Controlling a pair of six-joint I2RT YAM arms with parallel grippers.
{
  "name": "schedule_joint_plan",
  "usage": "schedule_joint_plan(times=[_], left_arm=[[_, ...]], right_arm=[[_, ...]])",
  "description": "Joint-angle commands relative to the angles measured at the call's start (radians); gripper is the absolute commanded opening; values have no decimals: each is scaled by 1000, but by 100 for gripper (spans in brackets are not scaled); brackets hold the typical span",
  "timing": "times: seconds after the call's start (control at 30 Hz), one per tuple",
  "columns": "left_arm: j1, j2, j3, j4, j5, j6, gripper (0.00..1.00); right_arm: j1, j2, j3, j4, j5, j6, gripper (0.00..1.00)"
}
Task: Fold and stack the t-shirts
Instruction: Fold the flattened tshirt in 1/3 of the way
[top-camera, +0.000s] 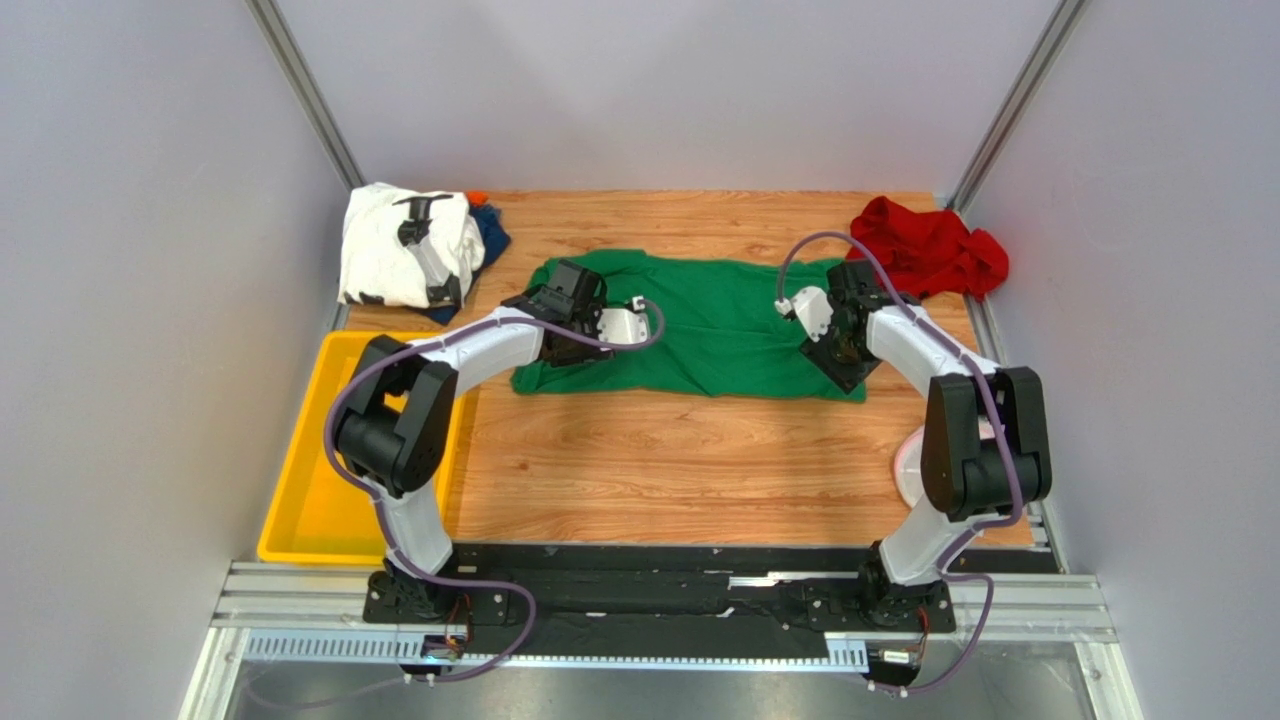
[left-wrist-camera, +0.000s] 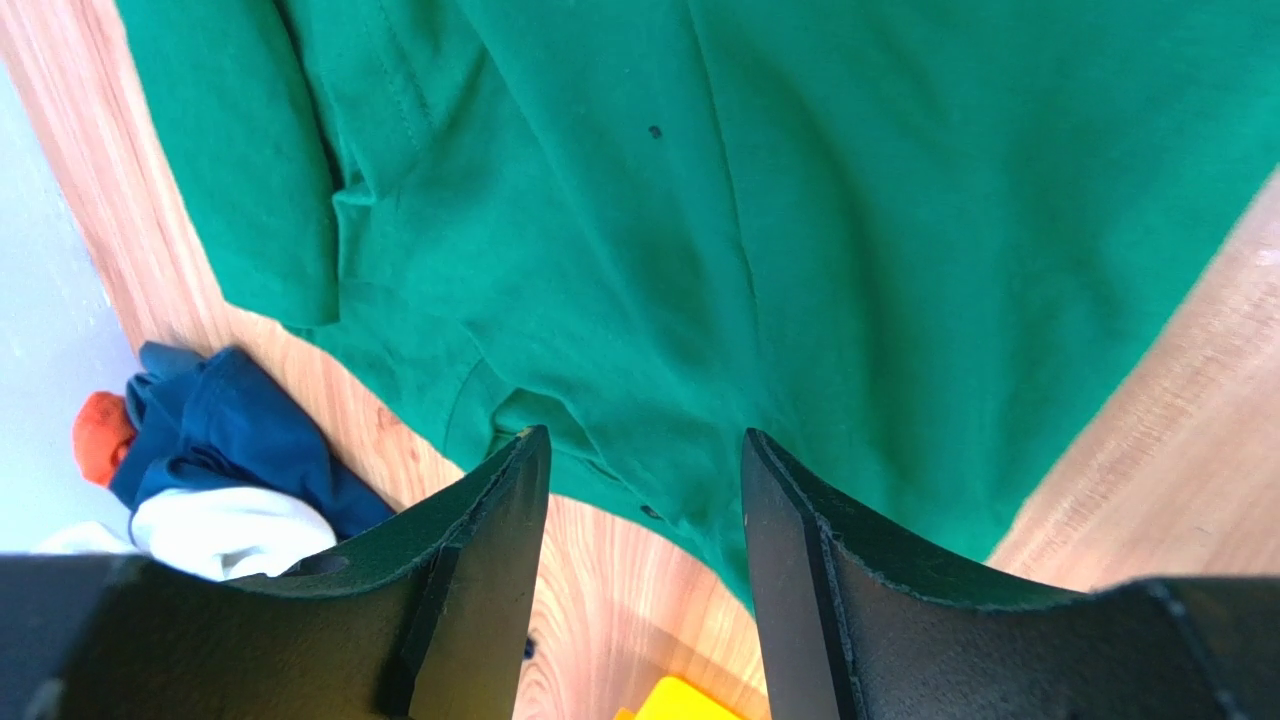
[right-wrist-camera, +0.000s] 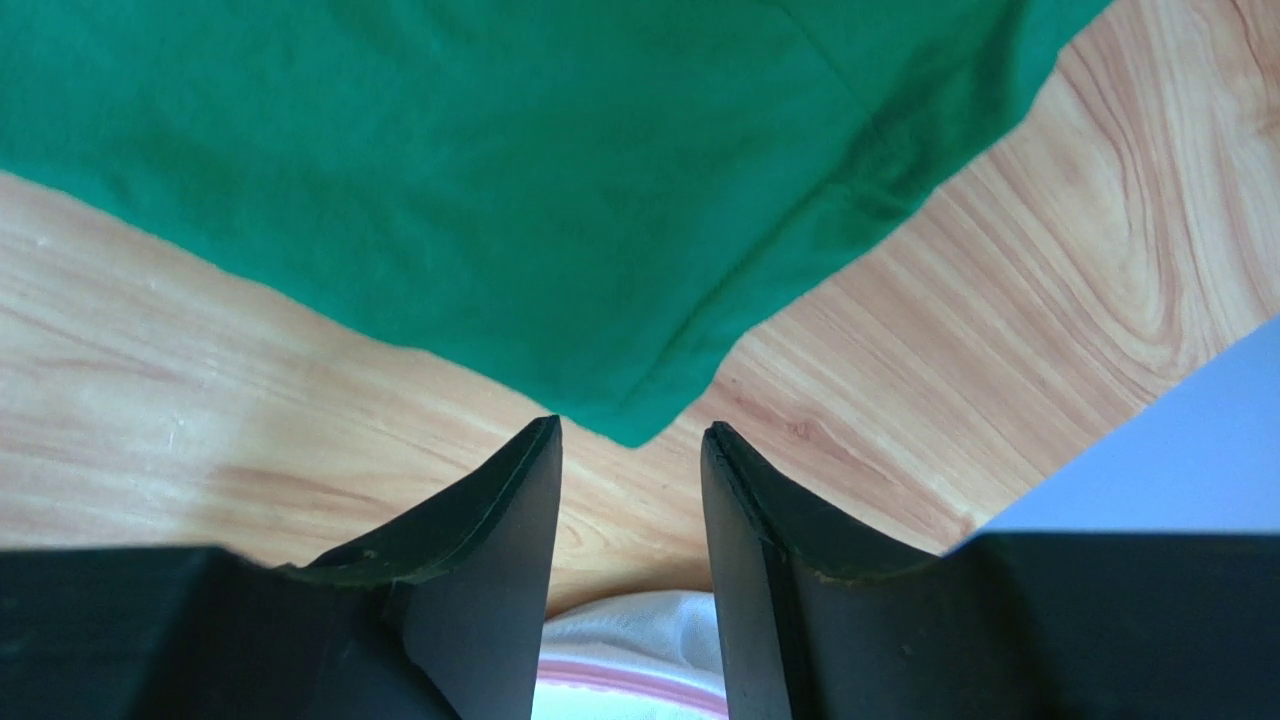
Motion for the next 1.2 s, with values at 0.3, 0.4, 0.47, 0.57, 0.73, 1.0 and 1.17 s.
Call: schedule_joint_plan(times=[0.3, 0.4, 0.47, 0.57, 0.73, 1.0, 1.17], left_arm=[[52, 90, 13, 51, -2, 19, 56], [52, 87, -14, 52, -11, 29, 55], [52, 76, -25, 39, -13, 35, 55], [52, 59, -39, 3, -11, 35, 54], [52, 18, -79, -33, -28, 46, 54], [50, -36, -146, -73, -32, 11, 54], [30, -71, -189, -101, -34, -17, 54]], right_arm=[[9, 147, 67, 105, 15, -2, 43], [9, 139, 30, 105, 23, -17, 43], [9, 127, 13, 104, 27, -29, 43], [8, 103, -17, 98, 41, -42, 43], [8, 69, -56, 91, 58, -60, 43], [8, 12, -115, 65, 47, -62, 43], [9, -34, -155, 53, 33, -51, 43]])
